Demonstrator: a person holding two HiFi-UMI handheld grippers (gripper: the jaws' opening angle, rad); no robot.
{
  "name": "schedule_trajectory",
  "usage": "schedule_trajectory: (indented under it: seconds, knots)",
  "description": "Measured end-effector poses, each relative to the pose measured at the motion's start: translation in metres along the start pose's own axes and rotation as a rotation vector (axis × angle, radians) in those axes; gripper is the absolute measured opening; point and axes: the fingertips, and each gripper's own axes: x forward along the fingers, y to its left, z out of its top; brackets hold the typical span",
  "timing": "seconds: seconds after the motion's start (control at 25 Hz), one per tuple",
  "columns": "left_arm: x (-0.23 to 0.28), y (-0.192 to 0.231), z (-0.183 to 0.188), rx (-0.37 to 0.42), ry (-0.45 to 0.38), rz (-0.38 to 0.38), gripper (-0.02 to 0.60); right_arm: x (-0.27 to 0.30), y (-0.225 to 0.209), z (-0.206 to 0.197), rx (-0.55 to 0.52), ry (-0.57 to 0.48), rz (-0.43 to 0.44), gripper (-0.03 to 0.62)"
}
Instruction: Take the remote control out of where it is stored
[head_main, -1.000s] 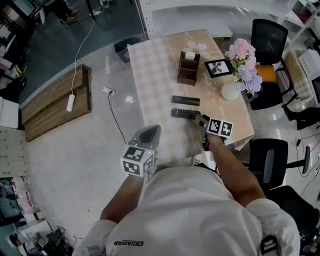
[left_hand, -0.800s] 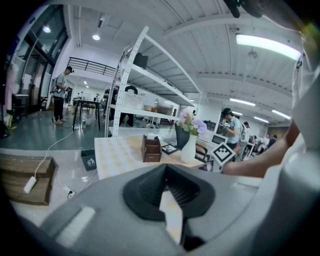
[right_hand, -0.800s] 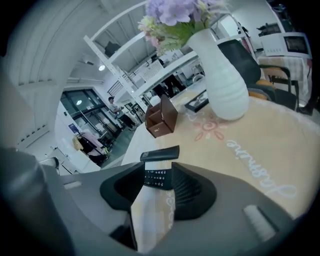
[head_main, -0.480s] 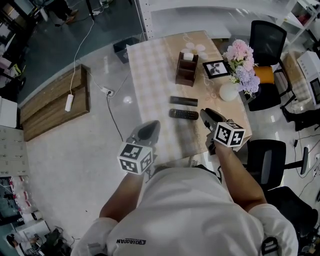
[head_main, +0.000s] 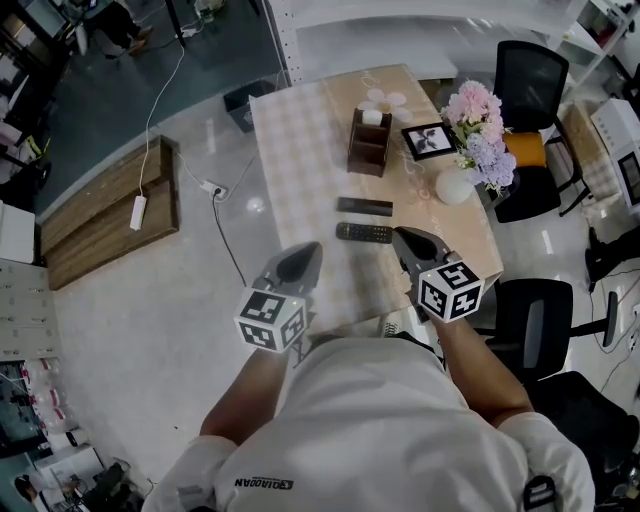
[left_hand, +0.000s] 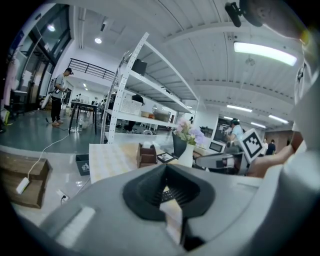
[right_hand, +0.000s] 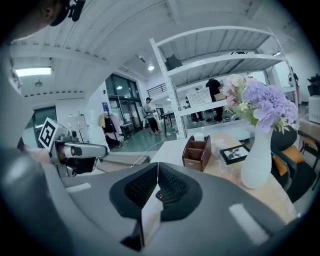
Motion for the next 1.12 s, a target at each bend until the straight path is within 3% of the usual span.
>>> schedule_trajectory:
  seconds: [0.8,1.12]
  knots:
    - [0.007,-0.001,-0.001,0.043,0.023,-0.017,0.003,0.013,0.002,-0.015,-0.091,0.073,0.004,0.006]
    - [0.009,0.000,-0.005,0.002,0.024,-0.030,0.003,0.015,-0.002,-0.016,-0.094,0.082,0.005,0.006]
